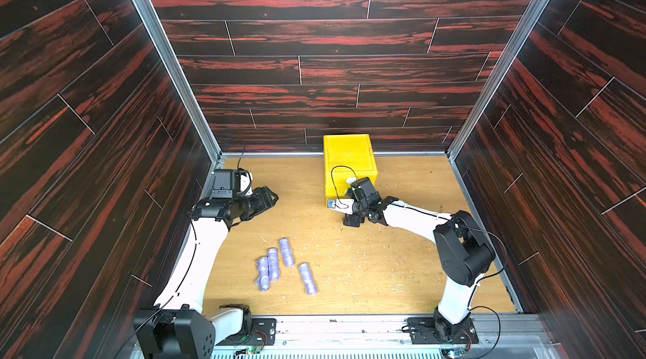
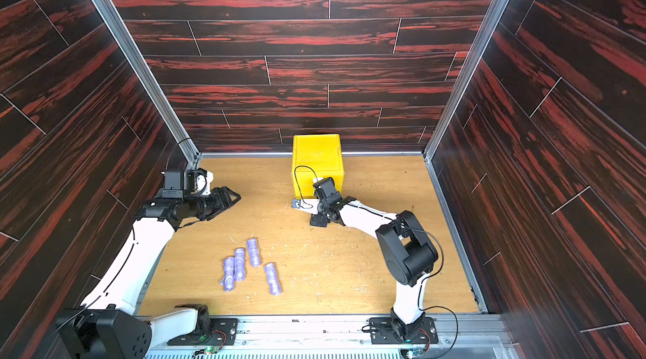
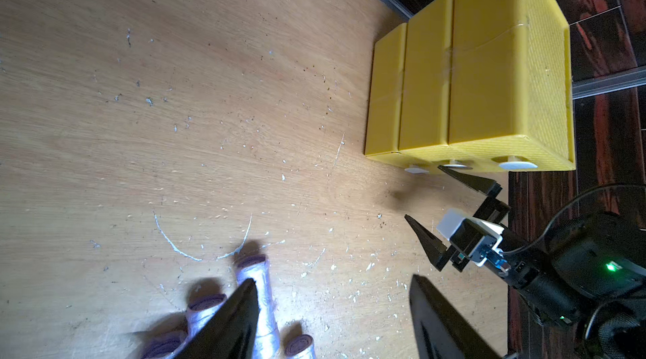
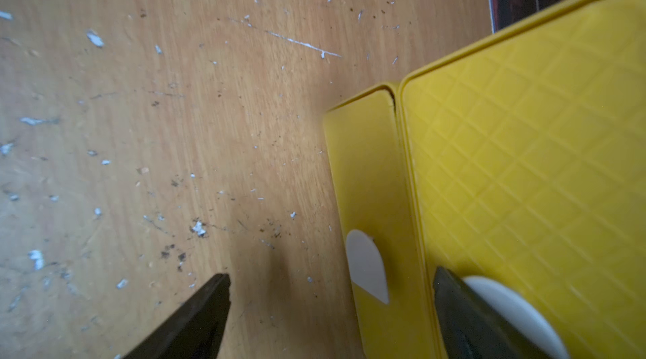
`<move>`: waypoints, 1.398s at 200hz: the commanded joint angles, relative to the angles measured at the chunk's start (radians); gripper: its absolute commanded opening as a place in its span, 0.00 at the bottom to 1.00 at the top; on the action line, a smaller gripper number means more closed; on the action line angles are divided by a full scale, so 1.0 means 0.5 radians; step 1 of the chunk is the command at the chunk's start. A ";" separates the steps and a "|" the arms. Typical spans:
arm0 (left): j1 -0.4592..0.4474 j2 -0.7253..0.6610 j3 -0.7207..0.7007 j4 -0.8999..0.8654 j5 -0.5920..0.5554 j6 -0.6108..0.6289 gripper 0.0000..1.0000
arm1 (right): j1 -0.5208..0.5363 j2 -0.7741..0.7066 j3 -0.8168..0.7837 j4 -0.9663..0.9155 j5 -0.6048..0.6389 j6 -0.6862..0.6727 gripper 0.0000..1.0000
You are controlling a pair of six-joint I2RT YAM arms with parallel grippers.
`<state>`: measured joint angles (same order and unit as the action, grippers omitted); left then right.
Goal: Sort the rolls of trash bags by color and place them into the drawer
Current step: Open the drawer in the storage box.
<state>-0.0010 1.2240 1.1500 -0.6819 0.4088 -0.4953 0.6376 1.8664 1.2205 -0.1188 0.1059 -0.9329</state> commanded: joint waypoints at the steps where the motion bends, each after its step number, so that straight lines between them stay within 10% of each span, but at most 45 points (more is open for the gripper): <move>1: 0.011 -0.024 -0.004 0.015 0.021 0.042 0.72 | -0.033 0.054 0.058 -0.076 -0.030 0.000 0.94; 279: 0.014 -0.058 0.016 -0.021 -0.006 0.065 0.71 | -0.047 0.076 -0.048 -0.513 -0.124 0.362 0.90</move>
<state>0.0010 1.2221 1.1500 -0.6834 0.4107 -0.4782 0.6075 1.9335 1.2633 -0.2367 0.0502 -0.8215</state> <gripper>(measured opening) 0.714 0.898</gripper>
